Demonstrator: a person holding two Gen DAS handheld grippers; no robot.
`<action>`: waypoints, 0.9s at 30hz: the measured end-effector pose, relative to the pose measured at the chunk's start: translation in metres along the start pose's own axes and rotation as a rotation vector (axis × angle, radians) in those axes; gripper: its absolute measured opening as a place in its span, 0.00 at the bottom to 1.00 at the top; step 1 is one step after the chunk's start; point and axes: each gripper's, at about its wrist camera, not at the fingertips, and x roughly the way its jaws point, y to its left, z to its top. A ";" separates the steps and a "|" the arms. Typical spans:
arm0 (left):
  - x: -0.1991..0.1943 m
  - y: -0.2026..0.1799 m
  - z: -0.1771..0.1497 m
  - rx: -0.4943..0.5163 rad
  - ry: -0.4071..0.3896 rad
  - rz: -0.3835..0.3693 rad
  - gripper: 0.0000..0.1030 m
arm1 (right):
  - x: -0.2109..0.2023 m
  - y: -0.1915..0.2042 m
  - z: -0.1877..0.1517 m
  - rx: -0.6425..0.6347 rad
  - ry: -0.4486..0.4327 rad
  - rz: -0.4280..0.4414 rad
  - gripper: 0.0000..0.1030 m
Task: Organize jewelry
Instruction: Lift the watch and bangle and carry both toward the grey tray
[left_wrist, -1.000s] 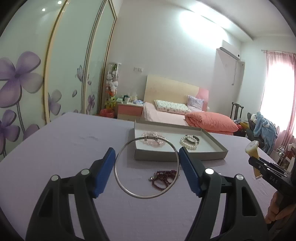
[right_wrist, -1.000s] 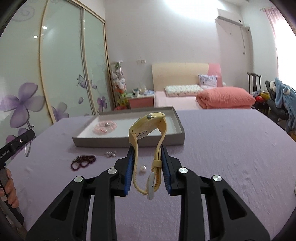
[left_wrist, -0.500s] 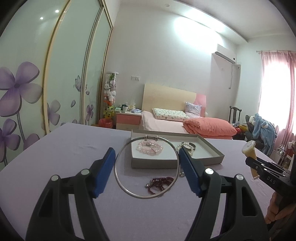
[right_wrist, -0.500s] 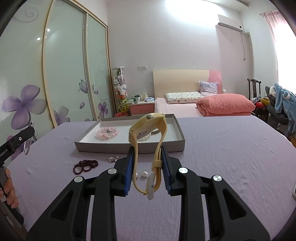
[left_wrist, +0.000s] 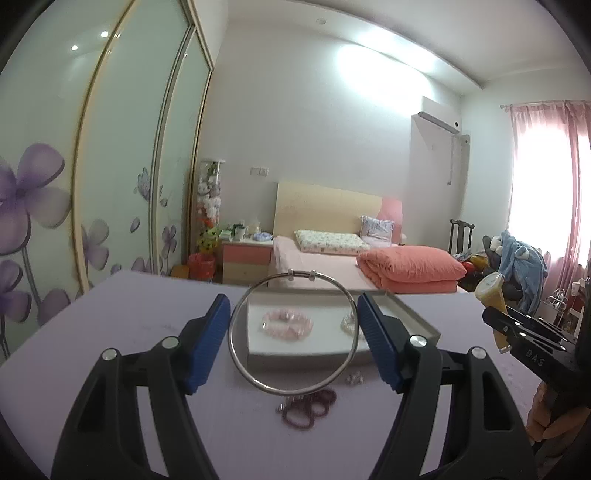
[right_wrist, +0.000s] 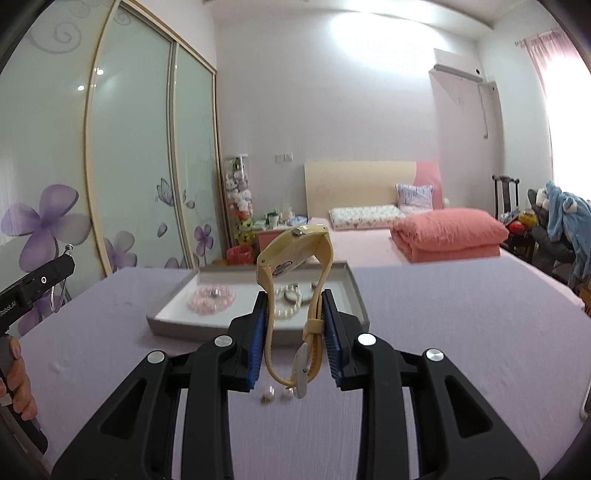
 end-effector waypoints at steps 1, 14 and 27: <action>0.003 -0.001 0.003 0.002 -0.008 -0.002 0.67 | 0.003 0.000 0.003 -0.001 -0.006 -0.003 0.29; 0.103 -0.012 0.031 -0.017 0.002 -0.010 0.67 | 0.081 -0.010 0.026 0.016 -0.007 -0.016 0.30; 0.212 -0.023 0.019 0.005 0.121 0.018 0.67 | 0.190 -0.011 0.007 0.101 0.233 -0.038 0.31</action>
